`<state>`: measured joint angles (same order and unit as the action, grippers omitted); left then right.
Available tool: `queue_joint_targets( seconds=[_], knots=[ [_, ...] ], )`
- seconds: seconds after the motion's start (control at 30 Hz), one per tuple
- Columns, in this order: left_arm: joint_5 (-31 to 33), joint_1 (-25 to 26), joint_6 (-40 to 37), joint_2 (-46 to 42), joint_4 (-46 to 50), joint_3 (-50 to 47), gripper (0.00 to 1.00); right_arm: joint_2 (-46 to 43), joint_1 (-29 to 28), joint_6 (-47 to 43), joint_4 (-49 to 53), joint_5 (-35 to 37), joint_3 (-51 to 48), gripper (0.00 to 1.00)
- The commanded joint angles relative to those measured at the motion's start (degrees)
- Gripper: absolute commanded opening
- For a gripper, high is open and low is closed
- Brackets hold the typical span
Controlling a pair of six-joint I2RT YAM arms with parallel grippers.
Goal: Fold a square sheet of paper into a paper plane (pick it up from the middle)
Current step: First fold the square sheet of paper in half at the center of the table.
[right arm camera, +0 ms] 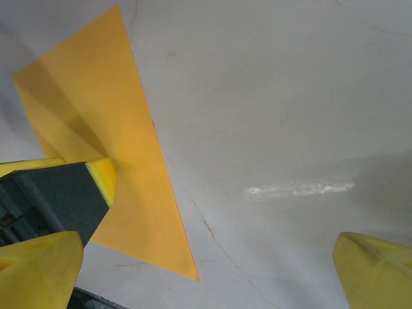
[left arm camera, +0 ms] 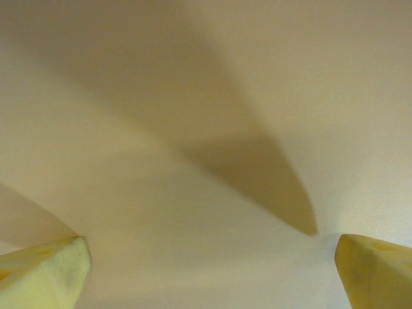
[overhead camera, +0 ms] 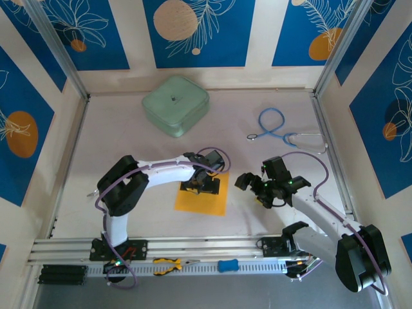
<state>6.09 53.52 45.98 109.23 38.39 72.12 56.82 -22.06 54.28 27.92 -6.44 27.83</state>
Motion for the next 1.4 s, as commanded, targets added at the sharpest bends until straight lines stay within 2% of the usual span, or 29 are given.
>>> queue_joint_targets(
  seconds=[0.0,0.13,0.63,1.03,1.27,1.37],
  knots=[
    [1.0,0.0,-0.9,-1.6,1.1,0.9,0.99,-0.6,-0.2,0.5,1.0,0.1,-0.5,1.0],
    [-0.5,0.2,-1.3,-1.2,-0.3,0.6,0.99,-0.5,-0.2,0.6,0.7,-0.1,-0.7,1.0],
    [-1.4,0.5,-2.0,7.0,5.3,4.2,0.97,-0.6,-0.3,0.9,0.5,0.1,-1.2,1.0],
    [-0.6,0.5,-2.1,6.8,5.7,4.2,0.95,-0.2,-0.1,0.8,0.2,0.2,-1.0,1.0],
    [0.9,0.8,-2.4,3.9,4.7,3.4,0.89,-0.2,-0.1,1.2,0.5,0.7,-0.7,1.0],
    [1.6,0.9,-2.9,2.0,3.5,2.7,0.82,-0.5,-0.3,1.1,0.8,1.8,-0.3,1.0]
  ],
)
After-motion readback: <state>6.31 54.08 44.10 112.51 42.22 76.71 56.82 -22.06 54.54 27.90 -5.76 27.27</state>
